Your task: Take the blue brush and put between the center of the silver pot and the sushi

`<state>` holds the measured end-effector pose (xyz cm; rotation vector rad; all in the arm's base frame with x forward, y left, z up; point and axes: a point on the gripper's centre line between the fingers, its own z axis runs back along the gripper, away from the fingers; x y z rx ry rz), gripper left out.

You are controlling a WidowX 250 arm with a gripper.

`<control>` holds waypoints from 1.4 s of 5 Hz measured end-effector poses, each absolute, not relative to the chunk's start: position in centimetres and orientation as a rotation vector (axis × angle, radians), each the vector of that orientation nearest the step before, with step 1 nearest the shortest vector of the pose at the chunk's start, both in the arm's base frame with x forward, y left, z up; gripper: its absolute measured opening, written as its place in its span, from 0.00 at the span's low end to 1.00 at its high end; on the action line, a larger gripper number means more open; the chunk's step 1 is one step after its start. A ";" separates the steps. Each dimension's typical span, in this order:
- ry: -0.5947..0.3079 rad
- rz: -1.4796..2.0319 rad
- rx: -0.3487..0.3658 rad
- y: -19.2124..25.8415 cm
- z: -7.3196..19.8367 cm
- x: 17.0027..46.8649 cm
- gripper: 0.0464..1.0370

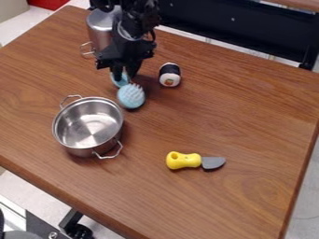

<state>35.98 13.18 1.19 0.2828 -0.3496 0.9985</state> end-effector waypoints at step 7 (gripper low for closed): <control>-0.236 1.021 0.042 10.5 8.2 35.5 0.96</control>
